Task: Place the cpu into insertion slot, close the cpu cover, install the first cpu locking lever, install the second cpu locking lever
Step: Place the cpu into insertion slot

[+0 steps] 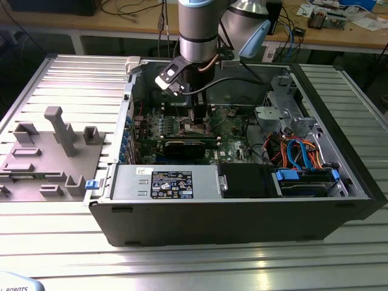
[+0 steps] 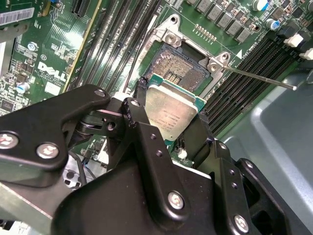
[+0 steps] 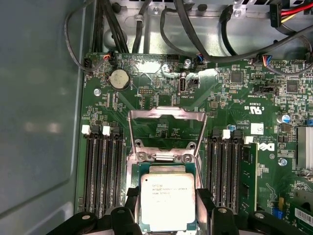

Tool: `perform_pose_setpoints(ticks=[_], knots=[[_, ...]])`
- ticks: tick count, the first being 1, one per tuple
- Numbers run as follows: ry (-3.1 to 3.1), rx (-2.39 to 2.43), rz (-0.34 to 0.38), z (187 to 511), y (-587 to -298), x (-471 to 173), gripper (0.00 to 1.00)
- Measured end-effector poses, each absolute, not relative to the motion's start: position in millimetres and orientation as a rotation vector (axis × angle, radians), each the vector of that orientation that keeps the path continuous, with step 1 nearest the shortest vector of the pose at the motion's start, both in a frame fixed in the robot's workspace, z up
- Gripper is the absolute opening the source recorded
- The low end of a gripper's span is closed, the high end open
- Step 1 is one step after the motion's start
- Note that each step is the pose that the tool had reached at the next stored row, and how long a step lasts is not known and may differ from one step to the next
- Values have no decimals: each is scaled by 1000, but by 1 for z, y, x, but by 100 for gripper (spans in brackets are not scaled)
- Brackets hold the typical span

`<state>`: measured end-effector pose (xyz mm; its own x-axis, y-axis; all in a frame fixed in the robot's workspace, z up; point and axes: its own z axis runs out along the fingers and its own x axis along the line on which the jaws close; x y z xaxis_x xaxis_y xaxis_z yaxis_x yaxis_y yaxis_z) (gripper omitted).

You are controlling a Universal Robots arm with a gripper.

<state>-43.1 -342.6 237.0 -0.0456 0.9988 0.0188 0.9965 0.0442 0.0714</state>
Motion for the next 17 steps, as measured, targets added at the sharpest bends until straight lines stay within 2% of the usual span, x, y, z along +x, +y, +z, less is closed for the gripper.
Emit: perform_pose_setpoints(ticks=[17], knots=[[2244, 2145, 100, 235, -343, -46, 54]])
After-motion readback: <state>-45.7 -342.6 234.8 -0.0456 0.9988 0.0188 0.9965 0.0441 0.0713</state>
